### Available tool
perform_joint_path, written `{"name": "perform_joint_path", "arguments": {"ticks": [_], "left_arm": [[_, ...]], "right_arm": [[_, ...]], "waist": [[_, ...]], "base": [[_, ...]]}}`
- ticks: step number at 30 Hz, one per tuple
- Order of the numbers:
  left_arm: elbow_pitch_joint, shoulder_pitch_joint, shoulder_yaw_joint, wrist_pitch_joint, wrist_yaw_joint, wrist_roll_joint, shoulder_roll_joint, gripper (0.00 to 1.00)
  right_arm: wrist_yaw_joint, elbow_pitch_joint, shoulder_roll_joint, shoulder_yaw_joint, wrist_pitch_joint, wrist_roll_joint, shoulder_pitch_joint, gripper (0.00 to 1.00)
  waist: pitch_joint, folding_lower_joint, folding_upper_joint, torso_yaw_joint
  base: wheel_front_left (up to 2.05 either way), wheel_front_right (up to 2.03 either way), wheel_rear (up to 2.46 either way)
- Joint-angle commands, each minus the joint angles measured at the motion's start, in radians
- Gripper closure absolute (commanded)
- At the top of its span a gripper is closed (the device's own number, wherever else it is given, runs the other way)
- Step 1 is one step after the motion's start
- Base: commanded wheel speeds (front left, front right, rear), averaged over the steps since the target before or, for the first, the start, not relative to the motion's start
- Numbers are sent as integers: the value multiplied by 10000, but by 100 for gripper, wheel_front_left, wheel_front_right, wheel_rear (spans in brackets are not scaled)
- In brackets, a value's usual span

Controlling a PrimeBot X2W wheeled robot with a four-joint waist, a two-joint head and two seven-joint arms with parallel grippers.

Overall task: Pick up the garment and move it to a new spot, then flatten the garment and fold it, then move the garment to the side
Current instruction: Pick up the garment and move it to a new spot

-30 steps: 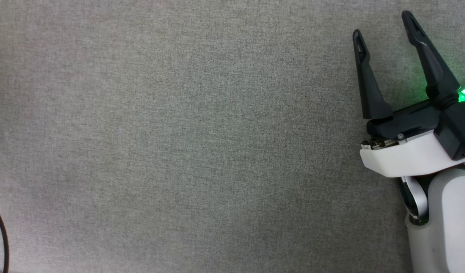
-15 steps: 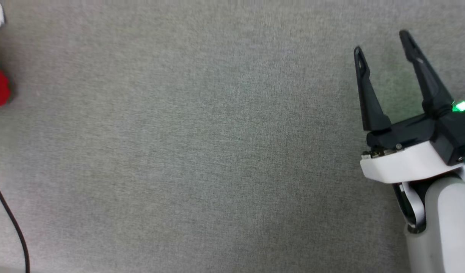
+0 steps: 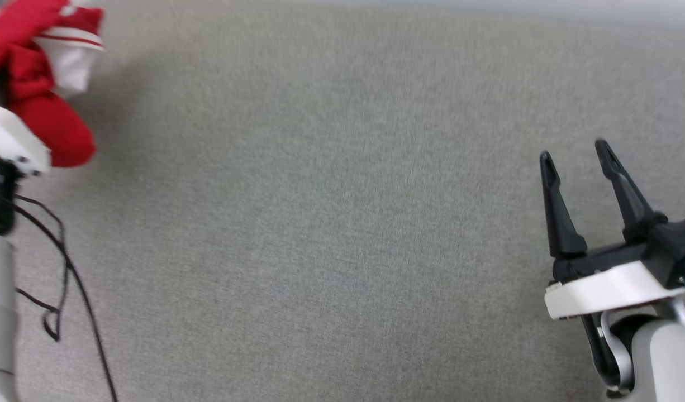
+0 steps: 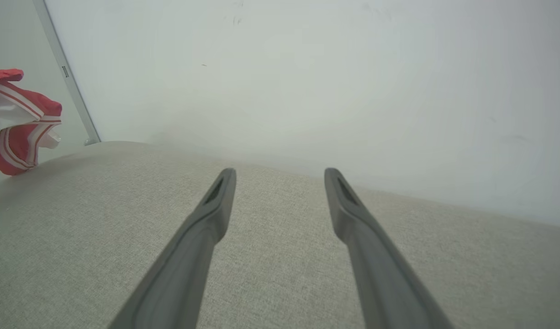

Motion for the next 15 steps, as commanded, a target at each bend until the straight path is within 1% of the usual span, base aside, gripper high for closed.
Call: {"name": "perform_joint_path", "arguments": {"ticks": [1, 5, 9, 13, 15], "left_arm": [[-62, 187, -86, -160, 0, 67, -135, 100], [-511, 725, -347, -714, 7, 74, -698, 100], [-1344, 1359, -598, -925, 195, 102, -1287, 100], [-2519, 2125, -913, -685, 312, 109, -1698, 100], [-3148, 2472, -1060, -461, 371, 147, -1762, 100]], "right_arm": [[-10, 37, 34, -54, 3, 119, 195, 0], [-10, 35, 38, -167, 0, 415, 592, 0], [-10, 52, 35, -201, -1, 625, 867, 0], [-10, 41, 36, -174, 28, 795, 1036, 0], [-10, 60, 35, -132, 26, 833, 1092, 0]], "waist": [[-699, 2, 0, 22], [-1209, 2, 0, -162], [-1543, 2, 0, -519], [-1709, 2, 0, -1004], [-1763, 2, 0, -1321]], "base": [[0, 0, 0], [0, 0, 0], [0, 0, 0], [0, 0, 0], [0, 0, 0]]}}
